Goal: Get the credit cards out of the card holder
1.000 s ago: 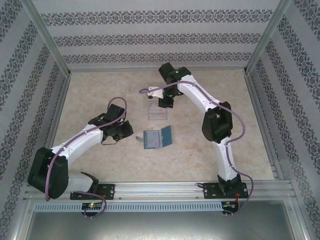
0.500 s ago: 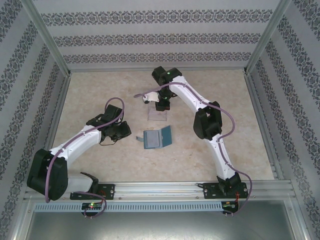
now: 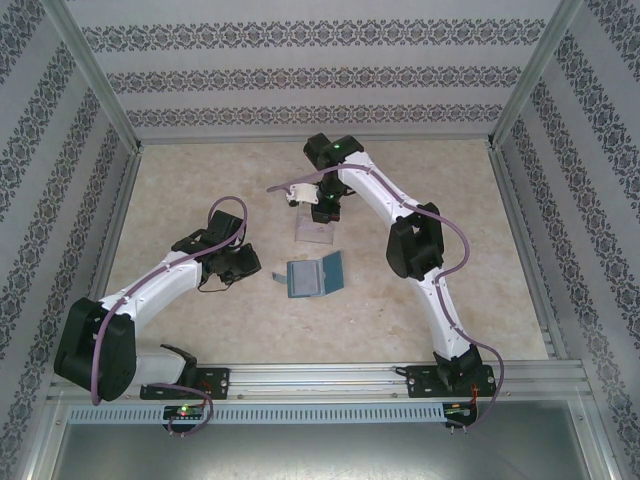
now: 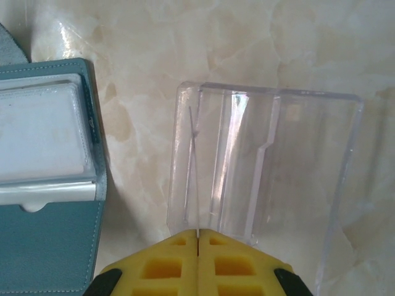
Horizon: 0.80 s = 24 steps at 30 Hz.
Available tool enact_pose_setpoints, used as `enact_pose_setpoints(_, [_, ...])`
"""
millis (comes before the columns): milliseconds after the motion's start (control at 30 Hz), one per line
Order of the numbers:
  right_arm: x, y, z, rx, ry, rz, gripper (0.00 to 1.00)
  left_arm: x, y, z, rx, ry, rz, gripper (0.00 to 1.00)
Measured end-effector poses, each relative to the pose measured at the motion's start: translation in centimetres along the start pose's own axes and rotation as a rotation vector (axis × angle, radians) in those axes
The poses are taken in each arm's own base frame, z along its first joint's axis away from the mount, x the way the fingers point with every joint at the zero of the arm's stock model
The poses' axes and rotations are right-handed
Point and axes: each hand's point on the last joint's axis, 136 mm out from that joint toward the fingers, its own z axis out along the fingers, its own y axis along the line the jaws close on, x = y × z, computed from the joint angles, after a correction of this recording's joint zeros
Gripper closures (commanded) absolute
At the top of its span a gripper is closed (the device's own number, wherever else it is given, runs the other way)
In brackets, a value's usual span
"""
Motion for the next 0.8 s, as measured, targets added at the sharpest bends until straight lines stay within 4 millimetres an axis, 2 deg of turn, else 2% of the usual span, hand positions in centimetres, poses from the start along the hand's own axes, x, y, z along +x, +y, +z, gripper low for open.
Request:
enact_pose_setpoints(267, [-0.27,-0.53,-0.85,0.027,-0.024,0.115,1.00,0.16,0.04,0.28,-0.001,0.012,-0.002,0.86])
enact_pose_setpoints(633, [-0.51,-0.86,-0.81,0.038,-0.036,0.235,1.00,0.49,0.07,0.70,-0.001,0.036,-0.005,0.86])
enact_pose_setpoints(800, [-0.36,-0.96,-0.11,0.028,-0.027,0.255,1.00,0.59,0.16,0.91,-0.005,0.044,-0.006,0.86])
